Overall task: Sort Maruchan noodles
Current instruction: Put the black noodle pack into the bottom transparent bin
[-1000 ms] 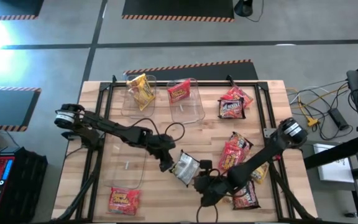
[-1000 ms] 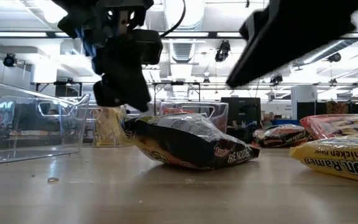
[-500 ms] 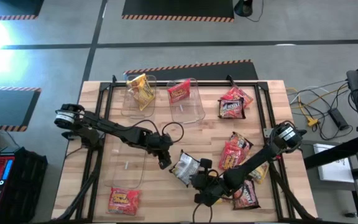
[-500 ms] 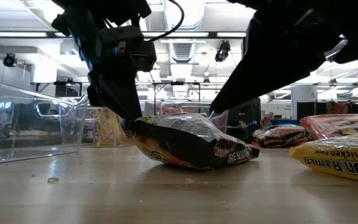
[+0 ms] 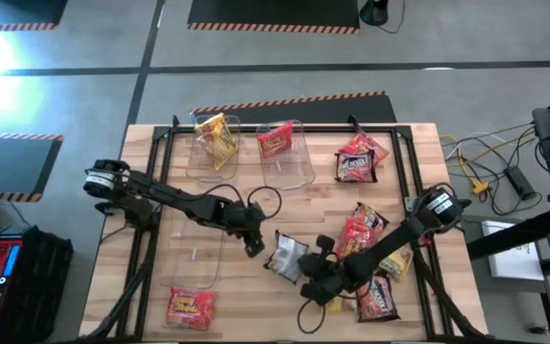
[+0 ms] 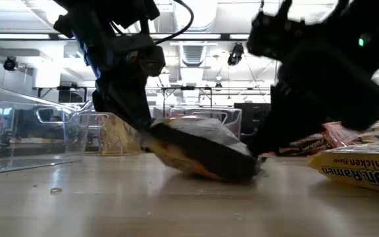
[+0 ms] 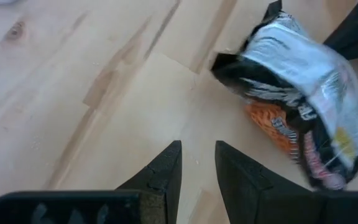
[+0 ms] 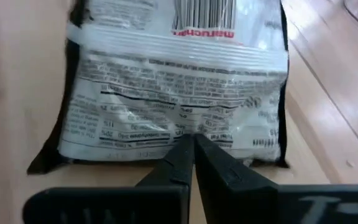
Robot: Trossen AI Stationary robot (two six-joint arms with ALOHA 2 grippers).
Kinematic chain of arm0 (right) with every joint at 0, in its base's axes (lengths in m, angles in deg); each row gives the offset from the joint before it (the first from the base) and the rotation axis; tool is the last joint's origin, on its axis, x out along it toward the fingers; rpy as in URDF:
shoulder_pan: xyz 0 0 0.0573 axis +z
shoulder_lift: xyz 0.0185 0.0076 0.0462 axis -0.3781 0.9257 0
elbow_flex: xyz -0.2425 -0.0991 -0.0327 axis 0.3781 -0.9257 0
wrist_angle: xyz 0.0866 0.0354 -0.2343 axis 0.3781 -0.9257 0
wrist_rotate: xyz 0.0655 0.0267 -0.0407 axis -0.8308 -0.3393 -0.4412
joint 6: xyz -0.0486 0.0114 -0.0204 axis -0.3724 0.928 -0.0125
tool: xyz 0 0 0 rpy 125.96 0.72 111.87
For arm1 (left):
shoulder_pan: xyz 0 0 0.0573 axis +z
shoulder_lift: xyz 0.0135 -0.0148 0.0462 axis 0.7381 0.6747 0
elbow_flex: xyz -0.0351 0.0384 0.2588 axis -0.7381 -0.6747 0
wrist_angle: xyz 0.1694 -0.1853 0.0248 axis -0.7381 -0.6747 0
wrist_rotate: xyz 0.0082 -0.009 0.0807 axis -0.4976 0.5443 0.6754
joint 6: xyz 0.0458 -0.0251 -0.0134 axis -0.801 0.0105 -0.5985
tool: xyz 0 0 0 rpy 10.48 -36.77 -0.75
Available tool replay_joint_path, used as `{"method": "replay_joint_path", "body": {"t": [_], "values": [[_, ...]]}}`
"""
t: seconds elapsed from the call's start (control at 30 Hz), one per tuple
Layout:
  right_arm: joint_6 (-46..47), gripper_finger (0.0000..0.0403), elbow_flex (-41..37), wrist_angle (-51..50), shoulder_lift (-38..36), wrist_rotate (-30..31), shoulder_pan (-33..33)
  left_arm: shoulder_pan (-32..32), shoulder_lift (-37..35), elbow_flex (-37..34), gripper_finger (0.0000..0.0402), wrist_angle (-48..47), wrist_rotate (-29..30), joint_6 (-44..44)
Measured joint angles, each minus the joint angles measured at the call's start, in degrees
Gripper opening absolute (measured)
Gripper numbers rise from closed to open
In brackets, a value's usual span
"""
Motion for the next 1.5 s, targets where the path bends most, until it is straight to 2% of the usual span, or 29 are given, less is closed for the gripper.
{"method": "replay_joint_path", "body": {"t": [0.2, 0.37, 0.5, 0.9, 1.07, 1.5], "values": [[2.09, 0.0009, -3.04, 1.88, -0.09, 0.11, -0.26, 0.00, 0.00, 0.00, 0.0092, 2.13, -0.53, 1.71], [1.79, 0.0009, -4.32, 3.29, -0.09, -0.34, -0.40, 0.04, 0.00, 0.00, 0.0118, 8.07, -7.54, 2.60], [1.24, 0.0009, -4.53, 3.50, -0.09, -0.30, -0.52, -0.02, 0.00, 0.00, 0.0142, 11.83, -9.96, 2.99], [-1.70, 0.0008, -4.58, 4.43, -0.09, -0.37, -0.65, 0.00, 0.11, 0.04, 0.0209, 16.44, -9.98, 4.97], [-1.98, 0.0009, -4.58, 4.49, -0.07, -0.39, -0.65, 0.00, 2.21, 0.07, 0.0229, 18.70, -9.93, 7.39], [-4.77, 0.0009, -4.58, 4.77, -0.04, -0.63, -1.35, 0.11, 6.84, 0.11, 0.0240, 25.00, -9.85, 12.31]]}}
